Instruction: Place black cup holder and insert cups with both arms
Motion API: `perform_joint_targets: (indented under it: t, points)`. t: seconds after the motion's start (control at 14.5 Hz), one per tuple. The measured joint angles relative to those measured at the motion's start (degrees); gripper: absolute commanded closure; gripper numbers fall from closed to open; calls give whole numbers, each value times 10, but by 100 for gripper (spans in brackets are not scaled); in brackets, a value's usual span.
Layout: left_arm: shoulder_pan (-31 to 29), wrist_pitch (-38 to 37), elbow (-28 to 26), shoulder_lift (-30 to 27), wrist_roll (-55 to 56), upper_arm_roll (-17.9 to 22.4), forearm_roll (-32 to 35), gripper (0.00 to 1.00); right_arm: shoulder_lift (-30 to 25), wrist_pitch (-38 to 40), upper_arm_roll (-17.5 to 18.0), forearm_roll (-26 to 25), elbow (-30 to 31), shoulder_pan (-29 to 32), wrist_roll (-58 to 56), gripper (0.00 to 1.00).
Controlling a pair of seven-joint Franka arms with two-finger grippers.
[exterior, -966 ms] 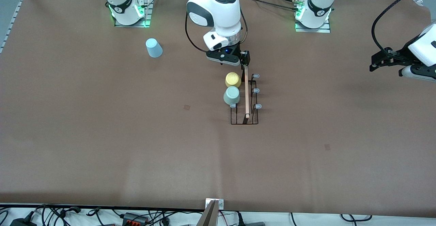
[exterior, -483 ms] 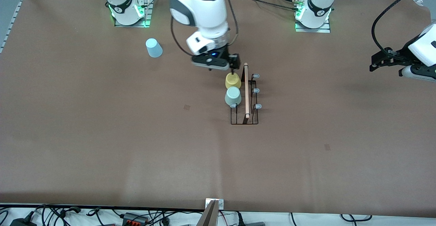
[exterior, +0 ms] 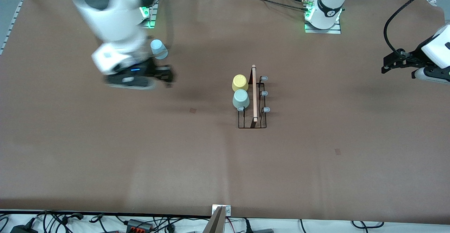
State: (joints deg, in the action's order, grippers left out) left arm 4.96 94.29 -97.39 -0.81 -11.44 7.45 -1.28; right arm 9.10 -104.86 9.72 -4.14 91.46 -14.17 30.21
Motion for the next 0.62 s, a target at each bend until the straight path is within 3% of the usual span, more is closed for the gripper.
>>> perform_joint_targets:
  t: [0.14,0.28,0.41,0.62]
  points:
    - [0,0,0,0,0,0,0,0,-24,37,-3,0,0,74,-85,0]
    - [0,-1,0,0,0,0,0,0,-42,56,-29,0,0,126,-160,0]
    - [0,-1,0,0,0,0,0,0,-55,76,-68,1,-6,159,-210,0]
    - [0,-1,0,0,0,0,0,0,-60,157,-83,1,-64,193,-228,0]
